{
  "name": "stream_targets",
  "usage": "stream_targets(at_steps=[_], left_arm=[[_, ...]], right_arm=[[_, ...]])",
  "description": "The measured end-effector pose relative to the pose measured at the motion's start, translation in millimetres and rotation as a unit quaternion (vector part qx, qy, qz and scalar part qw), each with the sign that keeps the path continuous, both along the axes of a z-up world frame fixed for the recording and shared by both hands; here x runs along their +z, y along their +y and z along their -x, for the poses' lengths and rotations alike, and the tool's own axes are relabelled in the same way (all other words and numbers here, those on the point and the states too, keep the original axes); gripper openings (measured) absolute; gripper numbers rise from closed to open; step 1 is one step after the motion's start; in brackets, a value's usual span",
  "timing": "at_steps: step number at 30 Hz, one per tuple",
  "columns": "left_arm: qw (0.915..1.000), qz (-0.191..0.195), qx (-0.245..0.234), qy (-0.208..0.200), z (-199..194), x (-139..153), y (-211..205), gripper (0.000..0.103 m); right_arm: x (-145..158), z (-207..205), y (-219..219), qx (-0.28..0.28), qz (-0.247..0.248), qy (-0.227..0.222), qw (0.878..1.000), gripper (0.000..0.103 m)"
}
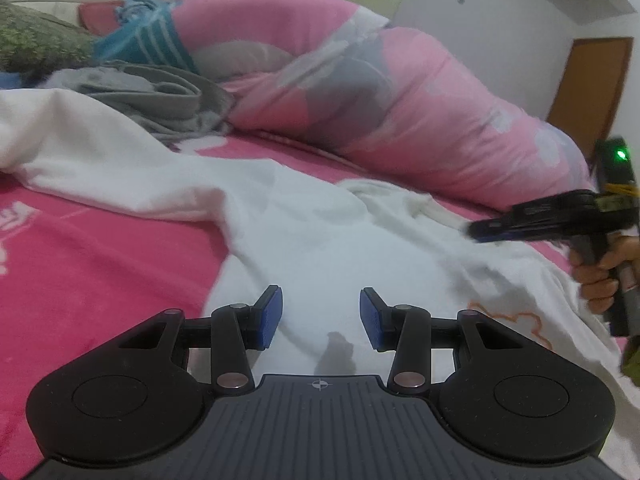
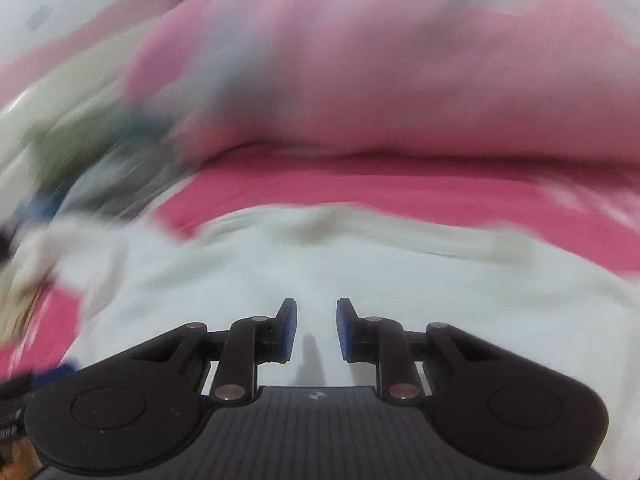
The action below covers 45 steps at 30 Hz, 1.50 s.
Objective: Fold clothes
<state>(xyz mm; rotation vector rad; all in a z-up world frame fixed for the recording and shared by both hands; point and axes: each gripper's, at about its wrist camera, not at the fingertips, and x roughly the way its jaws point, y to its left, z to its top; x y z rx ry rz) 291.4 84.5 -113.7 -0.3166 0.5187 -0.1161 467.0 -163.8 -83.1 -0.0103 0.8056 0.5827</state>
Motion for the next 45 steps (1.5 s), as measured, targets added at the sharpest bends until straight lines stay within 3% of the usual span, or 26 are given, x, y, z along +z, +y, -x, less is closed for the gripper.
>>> stream_targets(at_steps=[1, 4, 8, 10, 12, 16, 20, 22, 23, 24, 26, 31, 33, 35, 37, 42, 45], left_arm=[[1.0, 0.001, 0.008, 0.0, 0.5, -0.1, 2.8, 0.043], [0.9998, 0.008, 0.018, 0.005, 2.0, -0.8, 9.1, 0.043], [0.9997, 0.01, 0.019, 0.008, 2.1, -1.7, 11.5, 0.043], [0.9997, 0.009, 0.021, 0.011, 1.7, -2.7, 11.8, 0.043], [0.9994, 0.01, 0.03, 0.013, 1.7, -3.0, 13.1, 0.043], [0.9987, 0.012, 0.048, 0.015, 2.1, -3.4, 15.8, 0.043], [0.9976, 0.014, 0.067, 0.015, 2.5, -3.3, 19.0, 0.043], [0.9966, 0.015, 0.079, 0.019, 2.8, -3.6, 21.5, 0.043], [0.9958, 0.019, 0.086, 0.026, 2.7, -5.1, 23.9, 0.043], [0.9948, 0.023, 0.094, 0.034, 2.5, -6.7, 26.6, 0.043], [0.9929, 0.04, 0.101, 0.048, 1.5, -10.9, 33.4, 0.043], [0.9931, 0.036, 0.101, 0.047, 2.3, -10.7, 32.9, 0.043], [0.9931, 0.036, 0.101, 0.047, 2.3, -10.8, 33.1, 0.043], [0.9929, 0.04, 0.101, 0.047, 2.6, -10.7, 34.6, 0.043], [0.9929, 0.039, 0.102, 0.048, 2.7, -10.2, 34.6, 0.043], [0.9932, 0.03, 0.101, 0.049, 4.7, -9.4, 30.8, 0.043], [0.9933, 0.028, 0.101, 0.048, 5.0, -9.5, 30.4, 0.043]], right_arm=[[-2.0, -2.2, 22.3, 0.019, 0.018, -0.013, 1.0, 0.022], [-7.6, -25.5, 47.1, -0.006, 0.031, -0.021, 0.999, 0.022], [-19.5, -69.5, 16.5, -0.109, -0.058, 0.038, 0.992, 0.024], [-28.1, -81.7, 4.2, -0.126, -0.09, 0.066, 0.986, 0.034], [-33.2, -85.3, -1.7, -0.134, -0.111, 0.077, 0.982, 0.034], [-26.4, -77.8, 5.5, -0.173, -0.057, 0.004, 0.983, 0.035], [2.4, -50.7, 26.6, -0.112, -0.076, -0.062, 0.989, 0.035], [14.0, -41.5, 46.5, -0.059, -0.082, -0.079, 0.992, 0.044], [14.5, -42.1, 65.5, -0.011, -0.077, -0.071, 0.994, 0.048], [13.8, -43.0, 84.4, 0.038, -0.07, -0.062, 0.995, 0.059], [10.5, -45.5, 121.8, 0.117, -0.05, -0.048, 0.991, 0.064], [-15.0, -70.9, 193.3, 0.18, -0.027, 0.022, 0.983, 0.064], [-26.9, -77.3, 222.8, 0.198, 0.005, 0.037, 0.979, 0.064], [-37.8, -77.5, 245.9, 0.219, 0.057, 0.036, 0.973, 0.045], [-42.0, -70.0, 258.3, 0.244, 0.096, 0.023, 0.965, 0.002], [-23.1, -56.6, 245.9, 0.281, -0.007, -0.034, 0.959, 0.003], [-36.6, -60.2, 245.5, 0.254, 0.01, -0.03, 0.967, 0.01]])
